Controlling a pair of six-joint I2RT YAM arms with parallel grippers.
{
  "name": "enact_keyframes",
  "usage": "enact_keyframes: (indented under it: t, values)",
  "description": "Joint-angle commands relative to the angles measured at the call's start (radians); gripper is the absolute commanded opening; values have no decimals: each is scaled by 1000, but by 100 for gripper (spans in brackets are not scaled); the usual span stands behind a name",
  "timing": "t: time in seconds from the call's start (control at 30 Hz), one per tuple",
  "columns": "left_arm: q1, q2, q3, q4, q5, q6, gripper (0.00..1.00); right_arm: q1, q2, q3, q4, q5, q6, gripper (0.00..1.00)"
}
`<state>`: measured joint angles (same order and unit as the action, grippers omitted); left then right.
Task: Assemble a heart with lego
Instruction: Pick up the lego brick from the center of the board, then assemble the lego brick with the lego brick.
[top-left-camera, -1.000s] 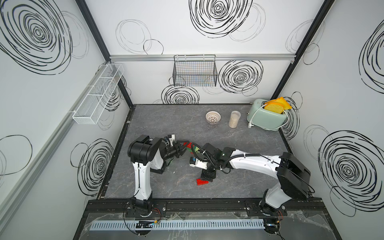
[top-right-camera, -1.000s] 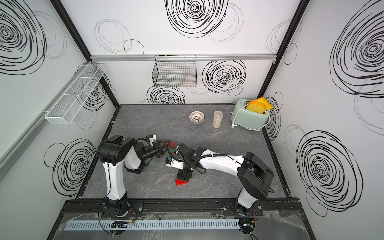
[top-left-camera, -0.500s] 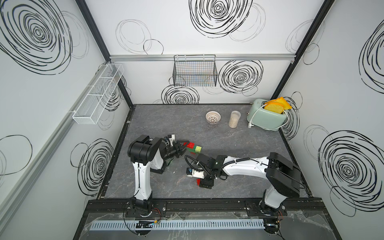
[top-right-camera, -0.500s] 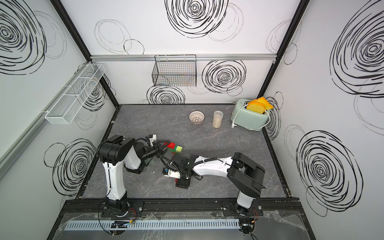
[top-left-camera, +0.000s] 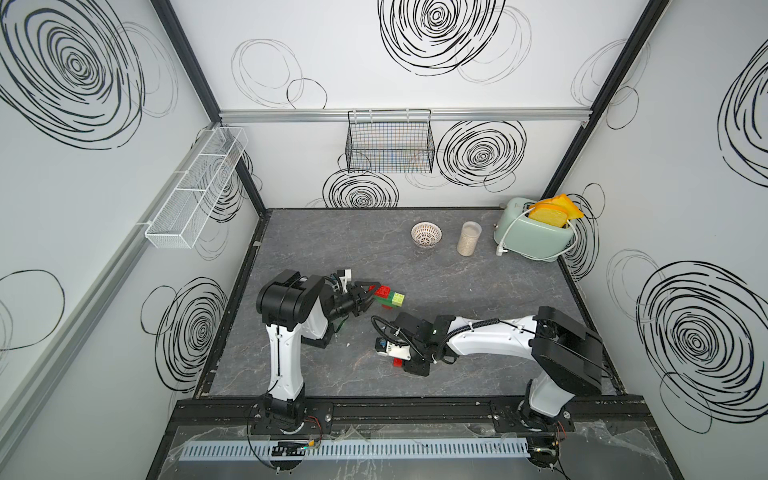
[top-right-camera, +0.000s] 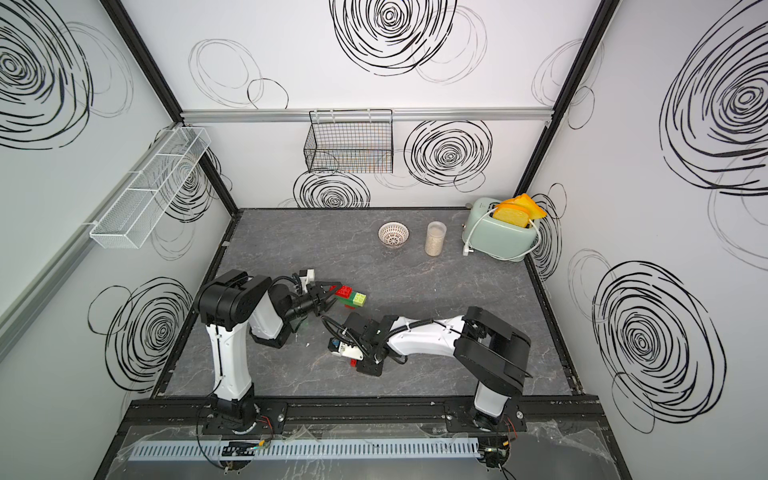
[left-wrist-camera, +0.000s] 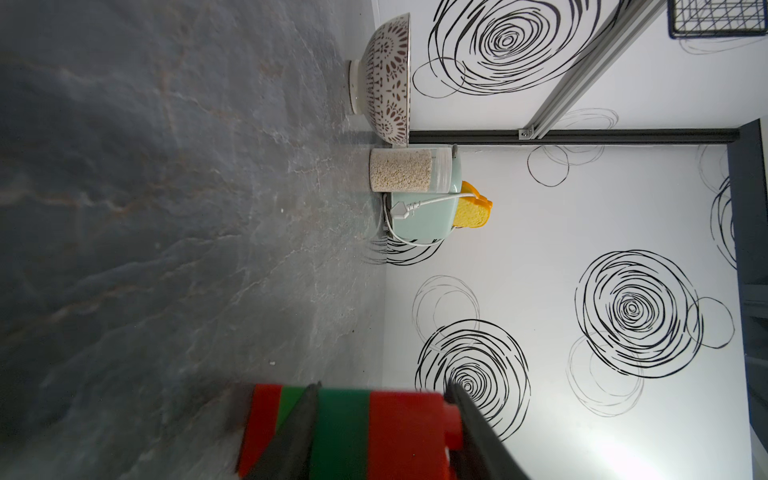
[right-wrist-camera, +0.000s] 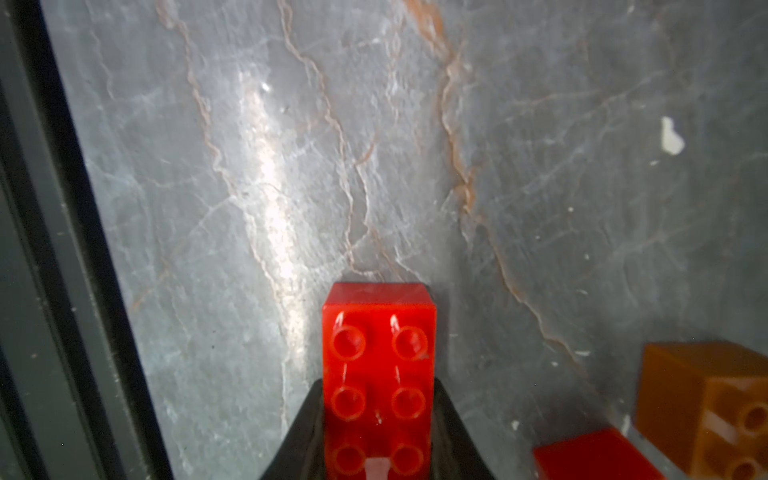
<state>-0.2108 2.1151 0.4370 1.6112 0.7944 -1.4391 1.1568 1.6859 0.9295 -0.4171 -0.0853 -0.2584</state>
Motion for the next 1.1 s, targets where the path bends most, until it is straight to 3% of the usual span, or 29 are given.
enact_keyframes:
  t: [0.0, 0.23, 0.47, 0.67, 1.07]
  values:
    - [-20, 51, -21, 204, 26, 20, 26, -28, -56, -6, -21, -36, -5, 20]
    - [-40, 50, -12, 204, 40, 25, 25, -221, -151, 79, -36, -101, -2, 20]
    - [-68, 46, -1, 204, 64, 42, 25, -345, -48, 233, -124, -91, -16, 21]
    - [-82, 41, 14, 204, 96, 73, 25, -382, 55, 341, -220, -82, -30, 22]
    - [-85, 45, 25, 204, 104, 83, 25, -393, 114, 402, -276, -113, -36, 23]
